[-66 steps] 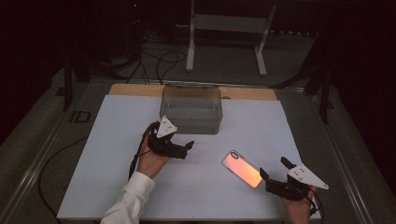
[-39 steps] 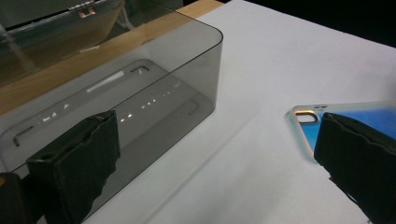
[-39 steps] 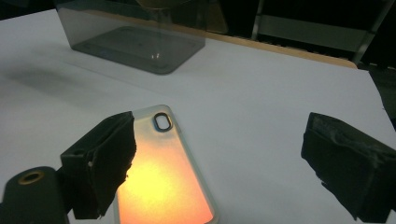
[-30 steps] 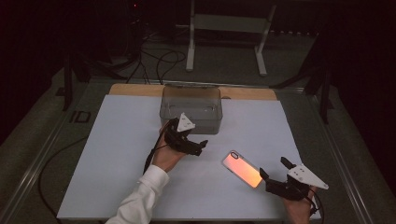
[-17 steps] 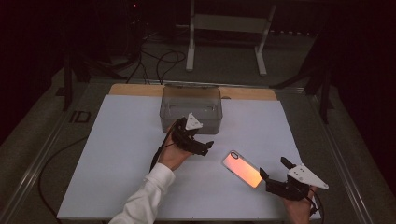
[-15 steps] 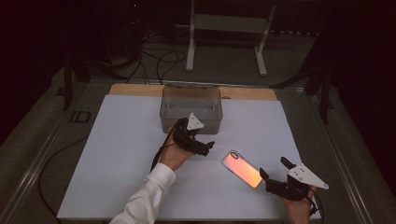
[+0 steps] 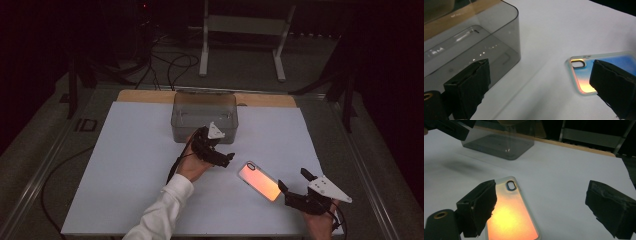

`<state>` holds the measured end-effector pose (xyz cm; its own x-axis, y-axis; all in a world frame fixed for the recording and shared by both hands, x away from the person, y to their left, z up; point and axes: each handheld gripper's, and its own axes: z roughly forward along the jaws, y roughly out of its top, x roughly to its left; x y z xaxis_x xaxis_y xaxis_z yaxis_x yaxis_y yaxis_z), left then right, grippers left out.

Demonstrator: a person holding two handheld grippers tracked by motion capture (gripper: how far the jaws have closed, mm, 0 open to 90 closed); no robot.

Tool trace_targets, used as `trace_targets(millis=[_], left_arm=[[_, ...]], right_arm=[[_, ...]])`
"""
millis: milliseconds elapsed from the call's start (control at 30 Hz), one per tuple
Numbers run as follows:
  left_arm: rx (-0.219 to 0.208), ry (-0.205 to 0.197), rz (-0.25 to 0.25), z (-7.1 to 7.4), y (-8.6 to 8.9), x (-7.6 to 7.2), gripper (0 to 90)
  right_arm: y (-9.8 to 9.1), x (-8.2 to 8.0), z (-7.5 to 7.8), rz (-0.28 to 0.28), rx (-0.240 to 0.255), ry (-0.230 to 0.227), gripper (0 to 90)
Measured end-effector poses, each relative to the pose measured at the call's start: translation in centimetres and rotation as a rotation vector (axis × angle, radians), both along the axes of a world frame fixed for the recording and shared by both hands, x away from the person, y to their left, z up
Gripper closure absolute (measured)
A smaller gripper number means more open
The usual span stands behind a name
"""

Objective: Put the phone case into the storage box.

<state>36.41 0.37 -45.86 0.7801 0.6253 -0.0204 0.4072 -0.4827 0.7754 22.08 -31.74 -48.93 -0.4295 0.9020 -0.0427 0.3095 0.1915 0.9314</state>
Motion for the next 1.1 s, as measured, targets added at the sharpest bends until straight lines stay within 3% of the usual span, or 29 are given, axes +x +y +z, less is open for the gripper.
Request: trace_targets(millis=[367,1100], left_arm=[[0.004,0.003,-0.014,-0.4,-1.0,0.2,4.3],[0.046,0.074,-0.057,-1.8,-3.1,0.5,5.3]], right_arm=[[0.0,0.0,0.0,0.000,0.001,0.000,10.0],[-0.1,0.0,0.1,0.000,0.002,-0.001,10.0]])
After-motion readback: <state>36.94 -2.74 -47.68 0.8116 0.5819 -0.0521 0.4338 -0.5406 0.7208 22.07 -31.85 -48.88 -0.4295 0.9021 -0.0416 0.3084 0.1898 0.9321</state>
